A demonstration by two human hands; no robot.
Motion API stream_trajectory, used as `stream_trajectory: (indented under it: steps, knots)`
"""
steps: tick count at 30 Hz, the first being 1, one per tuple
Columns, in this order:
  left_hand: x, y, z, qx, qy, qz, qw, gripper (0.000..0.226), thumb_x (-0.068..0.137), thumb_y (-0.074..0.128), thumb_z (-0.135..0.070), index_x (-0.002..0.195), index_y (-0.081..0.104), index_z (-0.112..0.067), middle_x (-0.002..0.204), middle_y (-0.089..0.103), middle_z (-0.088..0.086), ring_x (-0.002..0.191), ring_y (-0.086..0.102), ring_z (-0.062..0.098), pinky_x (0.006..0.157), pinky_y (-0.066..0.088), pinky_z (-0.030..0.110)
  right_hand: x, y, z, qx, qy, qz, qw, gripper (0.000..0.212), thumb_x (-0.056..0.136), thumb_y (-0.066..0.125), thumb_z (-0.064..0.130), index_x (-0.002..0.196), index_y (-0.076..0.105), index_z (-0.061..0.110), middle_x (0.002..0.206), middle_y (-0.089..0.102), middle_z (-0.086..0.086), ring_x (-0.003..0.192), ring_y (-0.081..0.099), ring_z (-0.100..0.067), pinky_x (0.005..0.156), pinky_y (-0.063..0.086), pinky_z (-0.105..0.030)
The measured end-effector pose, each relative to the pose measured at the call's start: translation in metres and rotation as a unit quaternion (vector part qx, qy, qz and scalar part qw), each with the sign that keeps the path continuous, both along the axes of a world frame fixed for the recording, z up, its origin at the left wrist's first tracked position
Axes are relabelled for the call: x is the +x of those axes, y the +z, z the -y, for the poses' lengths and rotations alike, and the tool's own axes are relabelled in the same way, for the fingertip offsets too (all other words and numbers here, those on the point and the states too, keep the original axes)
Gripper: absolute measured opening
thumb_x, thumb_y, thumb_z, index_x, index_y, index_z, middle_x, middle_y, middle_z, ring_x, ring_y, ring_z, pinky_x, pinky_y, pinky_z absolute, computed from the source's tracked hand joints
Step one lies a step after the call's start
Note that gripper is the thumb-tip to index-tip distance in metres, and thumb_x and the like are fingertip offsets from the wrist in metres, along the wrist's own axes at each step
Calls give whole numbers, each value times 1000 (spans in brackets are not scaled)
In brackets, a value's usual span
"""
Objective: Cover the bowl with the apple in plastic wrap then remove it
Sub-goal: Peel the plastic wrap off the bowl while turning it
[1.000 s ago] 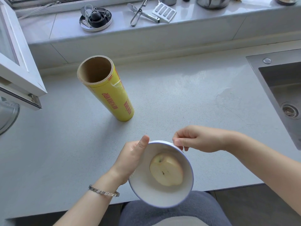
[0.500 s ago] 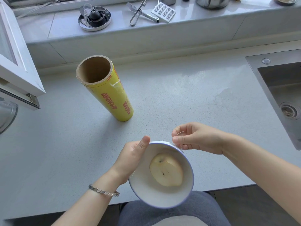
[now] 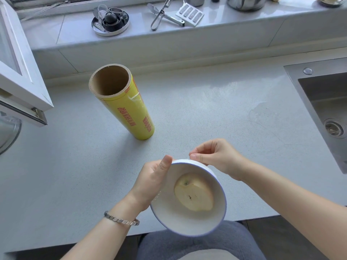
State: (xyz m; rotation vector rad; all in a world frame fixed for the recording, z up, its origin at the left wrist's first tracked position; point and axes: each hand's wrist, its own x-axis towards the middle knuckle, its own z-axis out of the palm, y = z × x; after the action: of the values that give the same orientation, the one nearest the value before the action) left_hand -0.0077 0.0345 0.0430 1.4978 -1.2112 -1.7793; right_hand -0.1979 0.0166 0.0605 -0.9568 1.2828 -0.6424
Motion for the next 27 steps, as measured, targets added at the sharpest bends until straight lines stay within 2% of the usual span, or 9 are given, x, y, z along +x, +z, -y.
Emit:
stream_trajectory:
  steps: [3,7,9,11,14,17,20,24,27]
  knots:
    - [1,3,1,3,9,-6,1000,111,40,59,-88,89,63,11,80,57,18,74,50,25,69,36,38,7,-6,-7,18,-59,15,998,18,80,67,8,65,68,17,50,66,12,47,57,3,51,47,-9]
    - [1,3,-1,2,9,2,1000,113,43,57,-88,85,60,16,78,53,15,73,47,24,65,35,37,10,-16,-21,110,-48,-14,993,11,82,65,20,72,69,17,67,68,5,52,59,-2,52,49,-11]
    - [1,6,-3,17,36,-4,999,92,55,56,-82,77,60,7,71,49,13,68,43,23,57,35,31,1,-17,-22,89,-85,-28,992,11,85,62,17,77,69,17,85,72,-3,63,64,-1,63,52,-10]
    - [3,8,-2,34,68,-12,997,70,71,49,-67,78,59,2,70,46,14,69,42,23,53,32,29,-11,-12,-23,24,-140,22,990,20,92,51,19,84,69,18,105,72,-7,89,67,-8,86,52,-17]
    - [5,9,2,33,87,-13,996,64,68,43,-60,86,57,0,78,45,17,75,42,26,60,32,32,-10,2,-35,-30,-55,125,990,34,92,37,36,102,67,23,114,69,6,110,61,-2,96,45,-15]
    - [3,10,7,18,77,-4,997,63,78,49,-66,84,56,-3,77,43,15,72,39,25,57,30,31,2,0,-40,-7,61,40,997,43,91,25,53,113,59,36,123,61,12,113,55,1,99,41,-18]
    - [2,10,6,16,68,-1,998,60,76,49,-63,76,55,-4,69,43,12,67,40,22,53,29,28,0,0,-24,48,98,-47,993,60,92,14,50,108,65,22,120,64,-5,113,58,-16,97,41,-24]
    - [1,7,8,26,73,1,997,46,70,44,-56,53,60,-16,47,51,-7,45,46,9,43,36,18,0,4,-11,-9,60,39,997,51,92,18,54,110,60,32,124,59,11,119,53,0,100,39,-10]
    - [2,5,12,44,80,-6,996,45,69,44,-55,60,62,-14,49,54,-6,45,49,8,44,39,18,6,11,-6,-22,121,24,992,54,88,22,52,117,59,28,119,61,16,103,57,13,88,42,-4]
